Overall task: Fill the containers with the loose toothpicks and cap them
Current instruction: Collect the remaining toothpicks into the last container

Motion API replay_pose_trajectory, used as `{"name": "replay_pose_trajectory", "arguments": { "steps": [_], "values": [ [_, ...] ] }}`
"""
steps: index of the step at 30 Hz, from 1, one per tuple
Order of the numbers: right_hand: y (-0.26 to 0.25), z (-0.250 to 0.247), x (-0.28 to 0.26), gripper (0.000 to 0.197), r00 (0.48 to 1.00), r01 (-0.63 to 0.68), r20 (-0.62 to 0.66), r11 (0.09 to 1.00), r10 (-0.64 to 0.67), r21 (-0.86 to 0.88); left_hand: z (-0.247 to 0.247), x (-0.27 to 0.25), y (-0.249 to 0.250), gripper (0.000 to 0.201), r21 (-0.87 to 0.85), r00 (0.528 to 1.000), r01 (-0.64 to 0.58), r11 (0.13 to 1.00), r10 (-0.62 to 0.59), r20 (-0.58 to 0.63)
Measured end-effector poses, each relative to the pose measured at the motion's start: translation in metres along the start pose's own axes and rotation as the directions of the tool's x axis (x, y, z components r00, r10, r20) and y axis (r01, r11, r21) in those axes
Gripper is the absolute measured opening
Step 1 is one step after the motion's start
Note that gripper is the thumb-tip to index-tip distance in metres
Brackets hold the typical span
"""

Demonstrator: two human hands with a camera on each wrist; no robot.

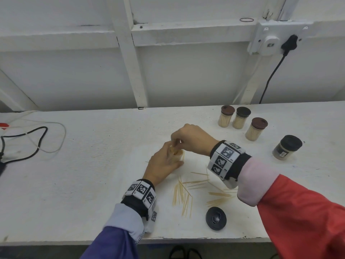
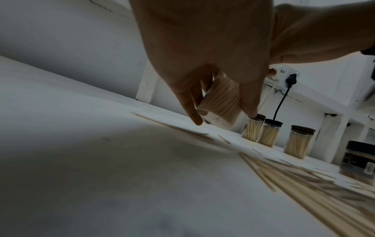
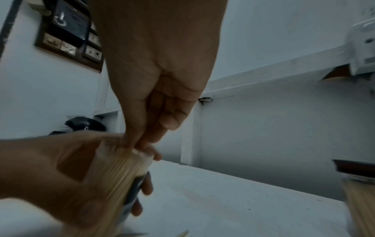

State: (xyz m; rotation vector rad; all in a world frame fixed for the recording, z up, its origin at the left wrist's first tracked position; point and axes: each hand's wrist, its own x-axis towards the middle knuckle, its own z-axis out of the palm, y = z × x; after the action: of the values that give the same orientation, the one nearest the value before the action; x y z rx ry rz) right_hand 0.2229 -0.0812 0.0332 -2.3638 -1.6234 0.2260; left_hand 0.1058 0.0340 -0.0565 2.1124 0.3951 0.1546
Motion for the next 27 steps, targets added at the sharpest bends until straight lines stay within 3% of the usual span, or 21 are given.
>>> {"name": "replay_pose_trajectory", "arguments": {
  "steps": [4,7,9,10,12,15,21,27],
  "values": [
    [0.003,0.006,0.005,0.011,1.000,0.013,0.003,0.994,-0.013,0.106,0.000,-0.001,0.002,0.054,-0.018,0.999,-0.021,1.000,0.020,-0.034],
    [0.017,0.008,0.004,0.012,0.980,0.007,-0.184,0.905,0.079,0.425,-0.002,-0.002,0.003,0.064,-0.012,0.993,-0.020,1.000,0.019,-0.117],
    [0.027,0.011,0.004,0.009,0.960,-0.044,-0.226,0.883,0.167,0.468,-0.004,-0.003,0.002,0.075,-0.007,0.987,-0.017,1.000,0.016,-0.159],
    [0.033,0.013,0.004,0.011,0.972,-0.097,-0.161,0.913,0.173,0.396,-0.004,-0.004,0.001,0.077,-0.013,0.984,-0.016,1.000,0.014,-0.176],
    [0.039,0.022,0.003,0.019,0.986,-0.148,0.090,0.982,0.138,0.119,-0.004,-0.005,0.003,0.077,-0.025,0.979,-0.032,0.999,0.026,-0.200],
    [0.040,0.036,-0.001,0.029,0.940,-0.037,0.333,0.992,0.076,-0.122,-0.004,-0.007,0.006,0.071,0.012,0.977,-0.089,0.996,0.090,-0.192],
    [0.037,0.042,-0.002,0.018,0.938,0.098,0.345,0.960,-0.002,-0.262,-0.002,-0.007,0.005,0.051,0.048,0.973,-0.134,0.990,0.140,-0.183],
    [0.039,0.046,-0.005,0.018,0.927,0.131,0.374,0.953,-0.020,-0.274,-0.003,-0.008,0.006,0.063,0.047,0.976,-0.112,0.993,0.119,-0.185]
  ]
}}
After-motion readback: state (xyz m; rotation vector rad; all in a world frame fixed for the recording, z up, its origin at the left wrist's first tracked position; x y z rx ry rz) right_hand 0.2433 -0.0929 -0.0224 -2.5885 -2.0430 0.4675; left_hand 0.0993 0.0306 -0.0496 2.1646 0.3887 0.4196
